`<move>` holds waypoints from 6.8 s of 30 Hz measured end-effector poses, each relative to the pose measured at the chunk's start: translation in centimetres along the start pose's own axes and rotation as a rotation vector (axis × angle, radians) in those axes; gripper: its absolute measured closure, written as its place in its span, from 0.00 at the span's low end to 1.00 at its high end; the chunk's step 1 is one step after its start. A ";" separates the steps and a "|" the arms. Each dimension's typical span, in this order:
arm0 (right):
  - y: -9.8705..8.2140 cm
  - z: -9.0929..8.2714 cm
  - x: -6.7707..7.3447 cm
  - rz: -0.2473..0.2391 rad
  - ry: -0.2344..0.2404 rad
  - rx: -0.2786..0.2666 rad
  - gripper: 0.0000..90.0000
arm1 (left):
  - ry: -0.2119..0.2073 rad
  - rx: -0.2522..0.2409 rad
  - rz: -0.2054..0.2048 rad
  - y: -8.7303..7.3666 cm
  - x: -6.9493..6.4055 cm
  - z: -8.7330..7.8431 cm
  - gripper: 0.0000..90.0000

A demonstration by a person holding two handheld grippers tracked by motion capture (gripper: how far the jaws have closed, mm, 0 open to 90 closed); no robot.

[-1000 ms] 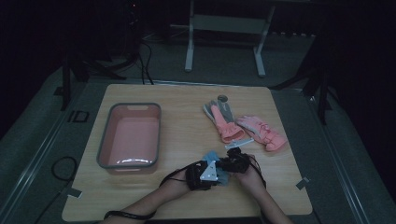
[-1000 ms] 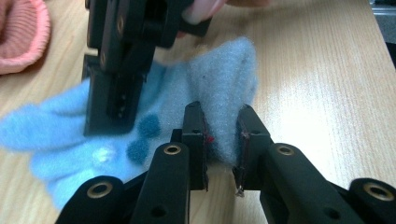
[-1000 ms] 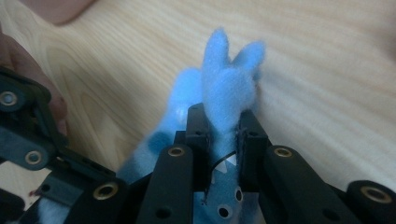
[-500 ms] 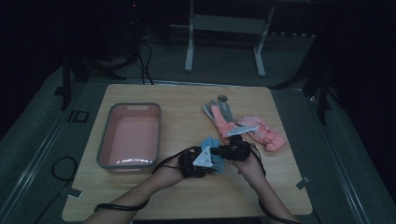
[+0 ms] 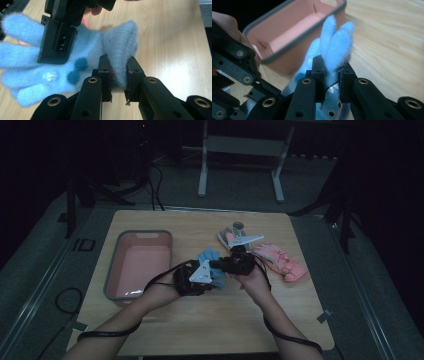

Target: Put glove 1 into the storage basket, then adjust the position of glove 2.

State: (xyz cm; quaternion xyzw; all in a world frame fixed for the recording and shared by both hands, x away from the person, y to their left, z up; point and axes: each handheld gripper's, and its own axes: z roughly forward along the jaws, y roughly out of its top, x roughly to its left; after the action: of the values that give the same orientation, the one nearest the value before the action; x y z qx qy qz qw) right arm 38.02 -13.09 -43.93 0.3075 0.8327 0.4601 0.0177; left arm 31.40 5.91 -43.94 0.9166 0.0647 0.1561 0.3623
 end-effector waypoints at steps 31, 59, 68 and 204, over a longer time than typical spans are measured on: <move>8.2 11.3 6.7 -0.073 0.162 0.017 0.88 | 0.101 0.115 -0.108 -9.0 3.4 -9.9 0.87; 6.4 19.4 6.8 -0.006 0.103 0.178 0.87 | -0.012 0.257 -0.184 -16.1 5.7 -7.8 0.87; 6.7 20.7 6.2 0.011 0.092 0.260 0.75 | -0.071 0.326 -0.209 -16.2 6.5 -6.1 0.85; -2.3 3.3 -14.5 0.164 -0.446 0.130 0.99 | -0.191 0.127 -0.219 -9.9 -5.5 4.7 0.04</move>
State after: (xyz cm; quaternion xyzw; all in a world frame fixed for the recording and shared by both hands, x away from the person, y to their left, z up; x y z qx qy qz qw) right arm 49.69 -19.18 -51.26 0.4687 0.8082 0.3263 0.1437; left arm 27.77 8.81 -55.23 0.9357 0.1395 0.0234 0.3232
